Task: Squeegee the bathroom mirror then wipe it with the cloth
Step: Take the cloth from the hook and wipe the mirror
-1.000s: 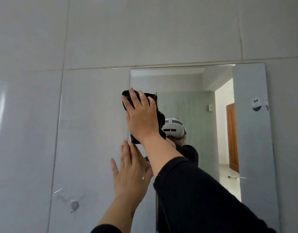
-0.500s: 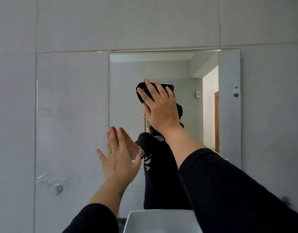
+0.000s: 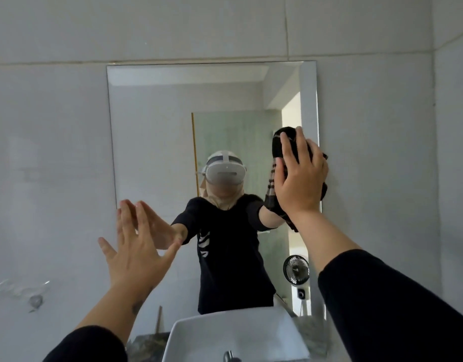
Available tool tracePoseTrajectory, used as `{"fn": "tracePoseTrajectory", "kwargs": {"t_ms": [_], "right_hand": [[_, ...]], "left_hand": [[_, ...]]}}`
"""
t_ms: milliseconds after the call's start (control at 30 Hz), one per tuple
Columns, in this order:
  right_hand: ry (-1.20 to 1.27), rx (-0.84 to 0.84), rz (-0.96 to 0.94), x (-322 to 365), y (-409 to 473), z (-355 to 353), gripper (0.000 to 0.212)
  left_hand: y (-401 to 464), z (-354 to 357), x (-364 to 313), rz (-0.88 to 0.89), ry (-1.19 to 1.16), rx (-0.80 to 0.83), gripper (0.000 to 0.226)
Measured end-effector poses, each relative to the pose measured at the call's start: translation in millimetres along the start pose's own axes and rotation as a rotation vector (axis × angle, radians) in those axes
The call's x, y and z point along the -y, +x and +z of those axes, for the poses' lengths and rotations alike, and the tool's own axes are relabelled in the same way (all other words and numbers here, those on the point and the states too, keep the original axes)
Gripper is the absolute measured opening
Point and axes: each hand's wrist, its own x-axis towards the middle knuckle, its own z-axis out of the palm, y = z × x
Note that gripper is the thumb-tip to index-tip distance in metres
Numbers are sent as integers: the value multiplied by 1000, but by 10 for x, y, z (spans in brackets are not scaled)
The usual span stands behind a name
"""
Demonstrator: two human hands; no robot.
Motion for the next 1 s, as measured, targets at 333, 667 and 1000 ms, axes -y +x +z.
{"fn": "tracePoseTrajectory", "kwargs": {"t_ms": [333, 667, 1000], "right_hand": [[-5, 15, 145, 306, -553, 38, 46], [89, 93, -169, 1424, -525, 189, 46], [181, 192, -533, 2356, -1025, 336, 45]], "left_hand": [[-8, 6, 57, 9, 1, -32, 109], [-98, -153, 455, 2, -25, 27, 113], [-295, -137, 850, -39, 68, 178, 110]]}}
